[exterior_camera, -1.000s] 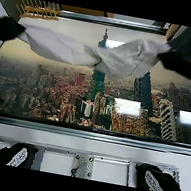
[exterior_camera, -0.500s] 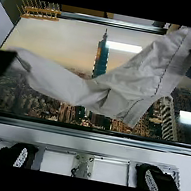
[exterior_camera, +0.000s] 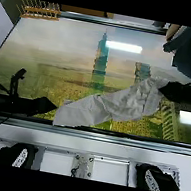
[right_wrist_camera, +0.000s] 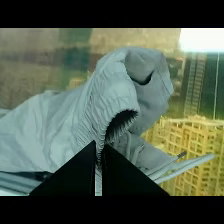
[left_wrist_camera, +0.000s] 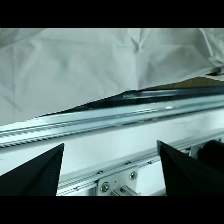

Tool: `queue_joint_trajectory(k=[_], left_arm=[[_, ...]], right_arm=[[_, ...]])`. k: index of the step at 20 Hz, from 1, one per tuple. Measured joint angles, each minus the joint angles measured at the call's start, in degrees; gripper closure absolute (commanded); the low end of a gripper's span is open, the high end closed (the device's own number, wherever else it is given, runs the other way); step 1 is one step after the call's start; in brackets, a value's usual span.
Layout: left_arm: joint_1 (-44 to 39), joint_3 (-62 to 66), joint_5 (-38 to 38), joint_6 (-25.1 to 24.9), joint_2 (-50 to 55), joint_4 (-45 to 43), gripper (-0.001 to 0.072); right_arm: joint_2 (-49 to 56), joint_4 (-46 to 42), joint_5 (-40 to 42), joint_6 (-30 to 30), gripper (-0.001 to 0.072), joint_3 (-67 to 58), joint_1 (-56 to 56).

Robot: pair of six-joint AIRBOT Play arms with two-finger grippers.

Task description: Fold the clothes and pants, and hang the long-sleeved shirts on hangers.

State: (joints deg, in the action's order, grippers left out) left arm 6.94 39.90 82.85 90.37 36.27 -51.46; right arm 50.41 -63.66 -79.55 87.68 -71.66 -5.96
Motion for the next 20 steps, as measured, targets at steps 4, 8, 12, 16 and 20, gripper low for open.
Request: queue_joint_trajectory(k=[4, 8, 12, 16, 20], left_arm=[[-6.75, 5.31, -7.43, -3.28, 9.22, 2.05, 0.0088], [-14.80, 16.09, -16.39, -8.20, 26.80, 2.71, 0.0088], [-20.96, 32.89, -17.29, -10.27, 50.84, 3.61, 0.0088], [-26.08, 50.62, -10.40, -8.92, 72.19, 6.97, 0.0088], [-30.82, 62.25, -5.44, -6.23, 83.19, 8.63, 0.0088]], right_arm=[[-1.75, -5.81, -4.98, 0.42, 0.0692, 1.57, 0.00], [-2.93, -8.11, -6.93, 0.66, 0.0692, 1.99, 0.00], [-3.23, -8.83, -7.67, 0.85, 0.0692, 2.12, 0.00], [-3.32, -9.14, -7.78, 0.85, 0.0692, 2.12, 0.00], [-3.32, -9.22, -7.93, 0.90, 0.0692, 2.12, 0.00]])
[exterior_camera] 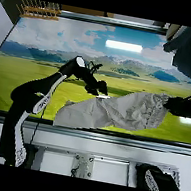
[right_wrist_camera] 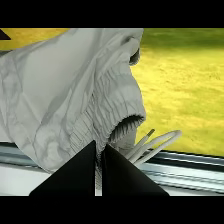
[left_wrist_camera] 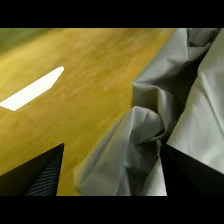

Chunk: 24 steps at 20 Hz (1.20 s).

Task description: Fold the clothes and pants, and hang the long-sleeved shirts on hangers.

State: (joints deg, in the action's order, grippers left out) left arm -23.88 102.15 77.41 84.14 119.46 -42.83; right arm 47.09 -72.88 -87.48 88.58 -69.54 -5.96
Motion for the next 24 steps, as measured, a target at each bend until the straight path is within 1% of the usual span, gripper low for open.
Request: queue_joint_trajectory(k=[4, 5, 6, 7, 8, 12, 16, 18, 20, 24], left_arm=[[-4.13, 5.22, 1.51, 1.14, 3.43, 0.50, 0.0089], [-4.96, 5.73, 1.64, 1.36, 3.89, 0.48, 0.0131], [-5.81, 6.14, 2.08, 1.57, 4.31, 0.46, 0.0332], [-6.47, 6.40, 2.29, 1.55, 4.59, 0.48, 0.0559], [-7.02, 6.60, 2.64, 1.60, 4.85, 0.48, 0.0699], [-6.86, 7.82, 3.37, 1.77, 4.50, 0.46, 0.0702], [-1.73, 13.46, 2.51, 1.84, -2.01, -0.72, 0.0702], [1.62, 14.99, 1.16, 1.90, -9.29, -3.34, 0.0702], [4.24, 13.00, -0.57, 1.75, -18.25, -6.95, 0.0701], [6.71, 2.29, -4.02, 1.46, -39.76, -17.59, 0.0700]], right_arm=[[0.00, 0.02, 0.02, 0.61, 0.0692, 0.00, 0.00], [0.00, 0.09, 0.02, 0.61, 0.0692, 0.00, 0.00], [0.00, 0.22, 0.04, 0.63, 0.0692, 0.00, 0.00], [0.00, 0.37, 0.04, 0.68, 0.0692, 0.00, 0.00], [0.00, 0.44, 0.11, 0.83, 0.0692, 0.00, 0.00], [-0.02, 0.59, 0.52, 0.83, 0.0692, 0.00, 0.00], [-0.50, 1.77, 4.09, 0.81, 0.0693, -0.44, 0.00], [-0.96, 4.70, 7.32, -0.09, 0.0693, -1.22, 0.00], [-1.51, 9.35, 11.39, -1.66, 0.0693, -2.10, 0.00], [-3.45, 21.92, 20.13, -6.60, 0.0693, -3.19, 0.00]])
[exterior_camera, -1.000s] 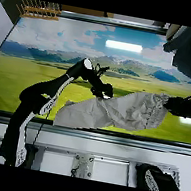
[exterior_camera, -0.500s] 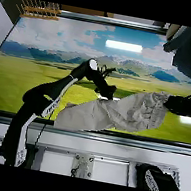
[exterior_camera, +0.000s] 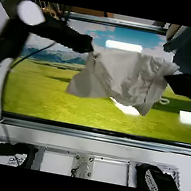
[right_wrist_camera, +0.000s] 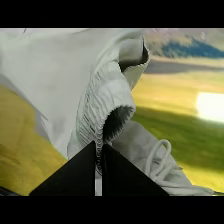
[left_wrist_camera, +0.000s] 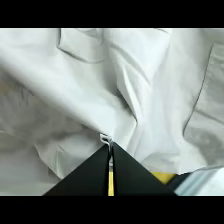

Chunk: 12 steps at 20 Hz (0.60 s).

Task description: Fold the clothes and pants, and hang the long-sleeved shirts on hangers.

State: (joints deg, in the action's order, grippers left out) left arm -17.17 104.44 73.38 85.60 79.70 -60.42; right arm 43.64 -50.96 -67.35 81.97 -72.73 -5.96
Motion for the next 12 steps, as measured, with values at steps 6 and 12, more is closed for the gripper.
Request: queue_joint_trajectory(k=[6, 12], left_arm=[[0.72, -12.52, -7.50, 1.11, -26.27, -5.70, 0.0700], [0.83, -17.73, -10.01, 2.62, -36.92, -7.04, 0.0700]], right_arm=[[-5.35, 10.05, 4.85, -3.39, 0.0693, -0.35, 0.00], [-10.91, 10.54, 5.03, 1.09, 0.0693, -0.37, 0.00]])
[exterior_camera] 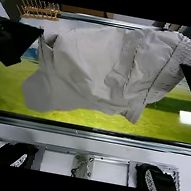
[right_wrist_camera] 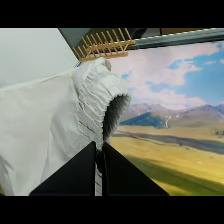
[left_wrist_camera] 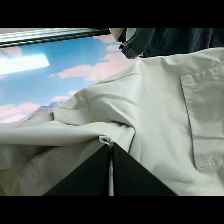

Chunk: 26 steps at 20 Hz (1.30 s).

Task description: Fold the clothes and pants, and hang the long-sleeved shirts on hangers.

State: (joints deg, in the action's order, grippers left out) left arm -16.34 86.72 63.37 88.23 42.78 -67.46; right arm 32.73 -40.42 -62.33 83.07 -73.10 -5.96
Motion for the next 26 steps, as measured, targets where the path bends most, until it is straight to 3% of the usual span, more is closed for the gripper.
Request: queue_joint_trajectory(k=[6, 11, 12, 13, 14, 15, 16, 21, 22, 24, 26], left_arm=[[0.00, -6.67, -2.08, 0.28, 8.83, -0.52, 0.0700], [0.00, -0.66, -8.98, -0.66, 30.38, -0.04, 0.0699], [0.00, 2.58, -9.11, -0.81, 35.17, -0.04, 0.0581], [0.00, 6.60, -8.94, -0.90, 40.17, -0.04, 0.0231], [0.07, 10.47, -8.46, -0.92, 44.37, -0.02, 0.0064], [0.26, 14.58, -7.56, -0.76, 48.48, 0.00, 0.0068], [0.66, 18.32, -6.36, -0.33, 51.78, 0.00, 0.0068], [6.84, 24.94, 2.25, 1.99, 55.71, -0.15, 0.0106], [8.92, 22.34, 3.87, 2.23, 54.27, -0.46, 0.0106], [13.03, 13.77, 5.70, 2.40, 50.07, -0.59, 0.0106], [16.79, 2.51, 6.56, 2.43, 45.48, -0.59, 0.0106]], right_arm=[[3.58, -13.22, -9.73, 14.56, 0.0693, 0.37, 0.00], [16.87, -21.88, -10.21, 16.74, 0.0689, 1.25, 0.00], [19.85, -22.67, -8.02, 15.96, 0.0678, 1.27, 0.00], [22.97, -23.26, -5.16, 15.06, 0.0628, 1.31, 0.00], [25.83, -23.89, -1.90, 14.21, 0.0433, 1.36, 0.00], [28.11, -24.20, 1.42, 13.49, 0.0240, 1.36, -0.09], [29.99, -24.44, 4.55, 12.90, 0.0159, 1.36, -0.26], [30.77, -25.20, 11.47, 10.54, 0.0163, 1.38, -2.93], [29.53, -25.29, 10.73, 9.44, 0.0172, 1.44, -3.30], [26.27, -25.86, 7.63, 7.06, 0.0258, 2.25, -3.74], [22.23, -26.14, 4.07, 5.49, 0.0257, 4.07, -4.00]])
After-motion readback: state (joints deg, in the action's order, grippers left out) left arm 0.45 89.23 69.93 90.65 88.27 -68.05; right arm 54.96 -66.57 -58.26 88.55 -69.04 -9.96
